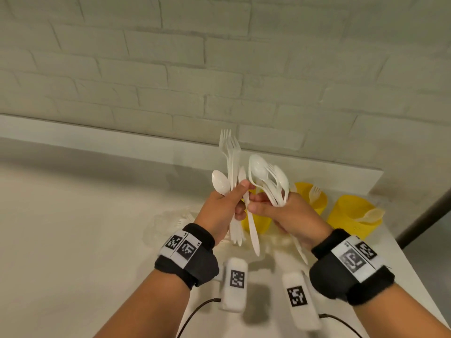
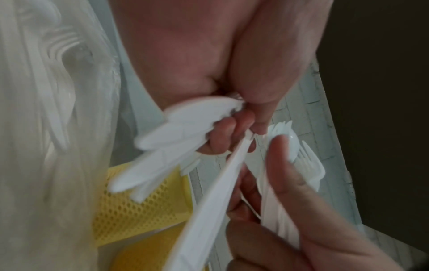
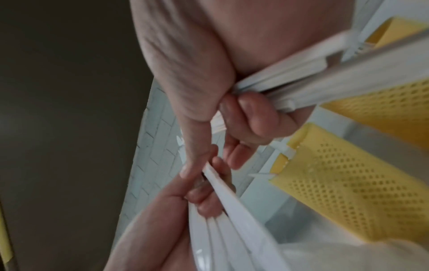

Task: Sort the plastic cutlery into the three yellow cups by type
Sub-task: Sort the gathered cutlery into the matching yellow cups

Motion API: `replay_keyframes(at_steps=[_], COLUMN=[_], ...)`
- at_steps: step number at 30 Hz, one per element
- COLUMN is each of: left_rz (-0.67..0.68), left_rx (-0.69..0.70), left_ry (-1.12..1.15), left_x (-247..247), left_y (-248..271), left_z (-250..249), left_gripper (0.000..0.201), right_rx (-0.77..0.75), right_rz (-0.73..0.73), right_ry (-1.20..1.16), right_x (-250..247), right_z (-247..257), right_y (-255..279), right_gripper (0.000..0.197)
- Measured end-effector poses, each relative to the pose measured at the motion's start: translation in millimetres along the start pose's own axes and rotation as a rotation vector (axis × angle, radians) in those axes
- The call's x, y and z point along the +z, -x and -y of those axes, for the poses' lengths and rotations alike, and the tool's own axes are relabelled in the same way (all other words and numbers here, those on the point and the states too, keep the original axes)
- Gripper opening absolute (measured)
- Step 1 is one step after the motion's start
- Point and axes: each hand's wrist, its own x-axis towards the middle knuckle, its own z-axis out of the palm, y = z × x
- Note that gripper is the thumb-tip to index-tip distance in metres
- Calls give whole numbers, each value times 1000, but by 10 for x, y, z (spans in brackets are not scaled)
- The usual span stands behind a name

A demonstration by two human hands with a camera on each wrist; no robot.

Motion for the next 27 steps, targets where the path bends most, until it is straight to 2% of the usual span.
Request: replay_keyframes(at_steps=[2, 5, 7, 10, 13, 18, 20, 24, 27], left_rz=[25, 56, 66, 54, 13, -28, -10, 70, 87], left_rx=[8, -3, -17, -19, -8, -49, -67, -70, -47], left_ry=[-3, 1, 28, 46, 41, -47, -72, -100, -109], left_x=[39, 79, 79, 68, 70, 57, 37, 40, 52], left_y=[-6, -7, 0, 25, 41, 62, 73, 126, 139], left_z=[13, 28, 28, 7, 11, 53, 77, 128, 148], left_gripper=[19, 23, 26, 17, 4, 12, 19, 9, 10], right_rx=[50, 119, 143, 164, 161, 114, 104, 94, 77], right_rz=[-26, -28, -24, -21, -23, -151, -195, -144, -145], right_ry=[-12, -2, -18, -57, -77, -77, -128, -266, -244], right_x=[-10, -58, -117, -184, -186, -178, -223, -215, -157], right_z=[-61, -116, -148, -181, -209, -262, -237, -153, -144], right_y=[-2, -8, -21, -31, -26, -75, -94, -131, -154], right_gripper=[27, 15, 14, 12, 12, 11, 13, 11, 15])
